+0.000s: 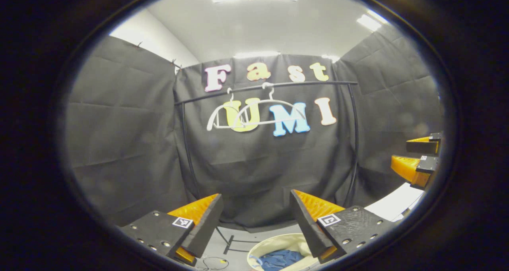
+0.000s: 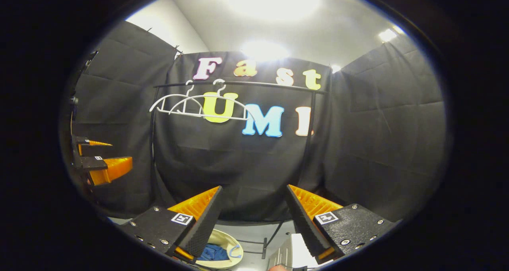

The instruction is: Grasp the clothes on the hanger with both hands and then place them into the laundry hamper below.

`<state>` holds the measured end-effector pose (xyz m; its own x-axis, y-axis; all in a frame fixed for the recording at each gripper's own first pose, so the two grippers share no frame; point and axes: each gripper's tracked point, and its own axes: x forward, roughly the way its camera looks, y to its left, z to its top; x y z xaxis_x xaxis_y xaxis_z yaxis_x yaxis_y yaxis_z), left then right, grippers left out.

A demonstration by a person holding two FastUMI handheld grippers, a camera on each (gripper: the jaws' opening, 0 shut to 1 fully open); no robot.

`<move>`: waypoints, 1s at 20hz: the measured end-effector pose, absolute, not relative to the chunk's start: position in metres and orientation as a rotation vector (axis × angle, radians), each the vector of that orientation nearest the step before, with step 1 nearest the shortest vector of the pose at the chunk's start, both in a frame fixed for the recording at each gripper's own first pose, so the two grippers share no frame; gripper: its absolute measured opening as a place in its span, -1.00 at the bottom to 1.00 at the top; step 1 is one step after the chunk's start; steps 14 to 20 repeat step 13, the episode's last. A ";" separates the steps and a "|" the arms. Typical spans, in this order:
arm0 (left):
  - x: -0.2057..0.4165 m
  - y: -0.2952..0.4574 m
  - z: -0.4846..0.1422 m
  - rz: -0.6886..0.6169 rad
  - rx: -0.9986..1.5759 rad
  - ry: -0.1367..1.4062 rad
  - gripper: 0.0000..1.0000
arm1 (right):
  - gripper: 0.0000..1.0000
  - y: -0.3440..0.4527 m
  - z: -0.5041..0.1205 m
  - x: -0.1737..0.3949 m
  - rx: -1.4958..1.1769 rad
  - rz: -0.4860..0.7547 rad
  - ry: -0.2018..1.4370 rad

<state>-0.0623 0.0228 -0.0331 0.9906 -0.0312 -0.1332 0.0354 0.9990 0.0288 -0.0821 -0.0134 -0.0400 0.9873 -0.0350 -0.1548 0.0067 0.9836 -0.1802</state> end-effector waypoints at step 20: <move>-0.104 0.023 -0.017 0.003 -0.051 0.080 0.99 | 0.90 -0.024 -0.023 -0.113 -0.109 -0.020 0.119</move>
